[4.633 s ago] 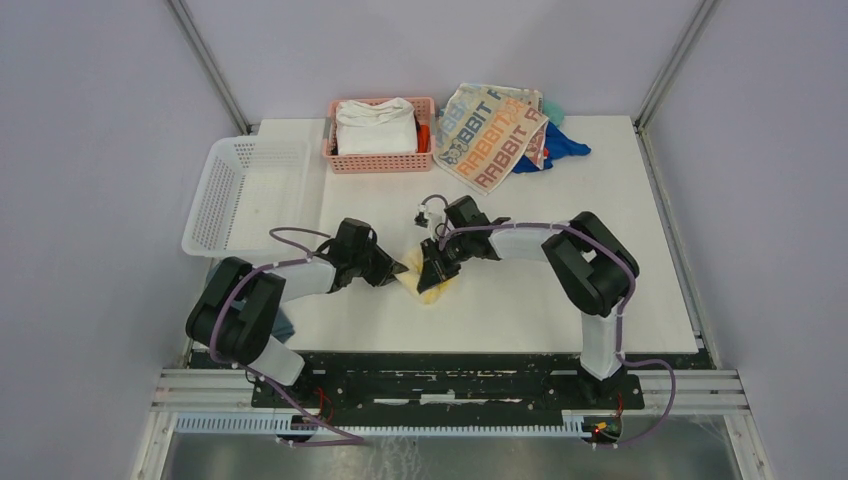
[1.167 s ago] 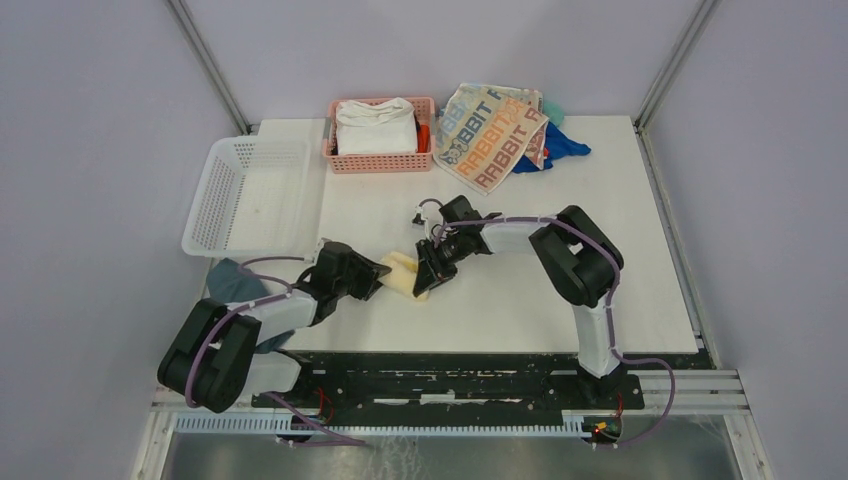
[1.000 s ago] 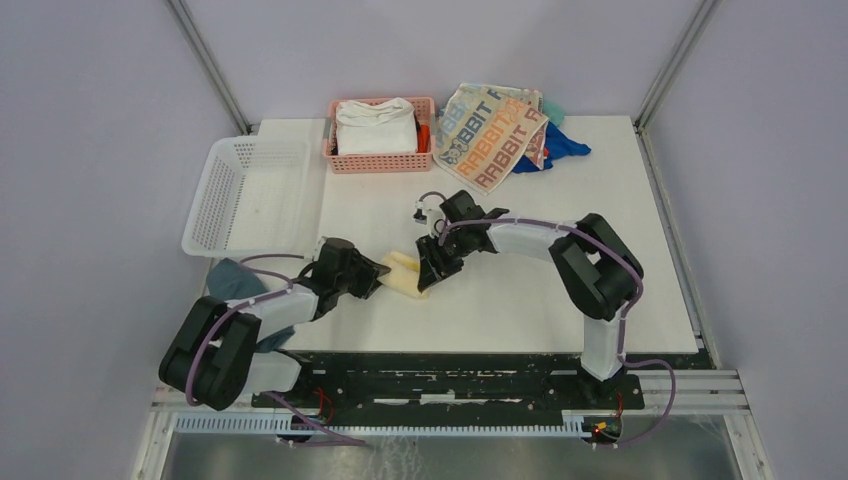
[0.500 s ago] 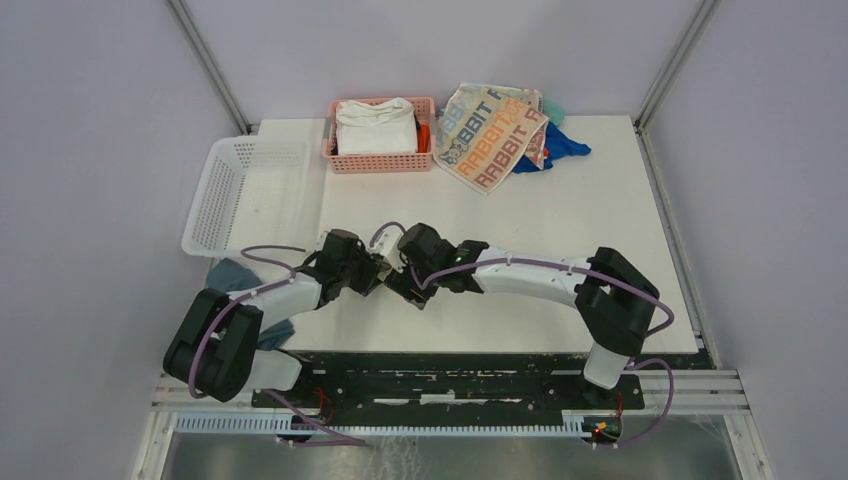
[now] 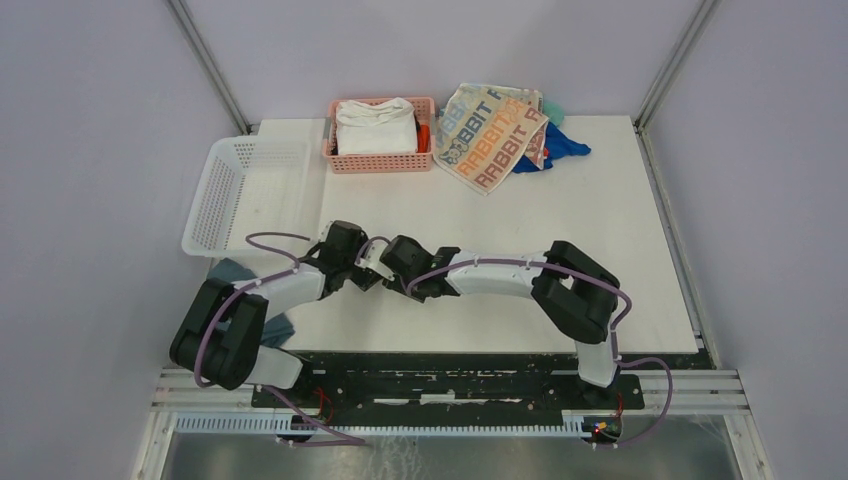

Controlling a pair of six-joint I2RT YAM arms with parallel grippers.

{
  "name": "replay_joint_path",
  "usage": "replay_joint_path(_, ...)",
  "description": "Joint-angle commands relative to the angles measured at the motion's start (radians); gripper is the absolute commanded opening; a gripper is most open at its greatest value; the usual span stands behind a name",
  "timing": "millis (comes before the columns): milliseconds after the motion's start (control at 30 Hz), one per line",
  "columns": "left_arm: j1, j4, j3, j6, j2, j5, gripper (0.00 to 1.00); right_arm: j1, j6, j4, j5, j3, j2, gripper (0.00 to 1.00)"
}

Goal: Roll the towels
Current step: Roll the towel at the center of the board, then pick up the towel at the center of the board.

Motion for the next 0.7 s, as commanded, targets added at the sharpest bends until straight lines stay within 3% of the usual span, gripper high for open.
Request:
replay_joint_path(0, 0.003, -0.078, 0.057, 0.160, 0.061, -0.010, 0.64, -0.021, 0.042, -0.059, -0.096, 0.036, 0.064, 0.34)
replay_joint_path(133, 0.004, -0.050, 0.061, 0.167, 0.011, -0.016, 0.69, -0.083, 0.137, -0.097, -0.266, 0.054, 0.072, 0.20)
replay_joint_path(467, 0.005, 0.069, -0.078, 0.084, -0.205, -0.007, 0.78, -0.204, 0.345, -0.072, -0.639, 0.105, 0.097, 0.15)
replay_joint_path(667, 0.004, 0.252, -0.173, 0.029, -0.213, 0.078, 0.79, -0.261, 0.452, 0.035, -0.829, 0.086, 0.118, 0.15)
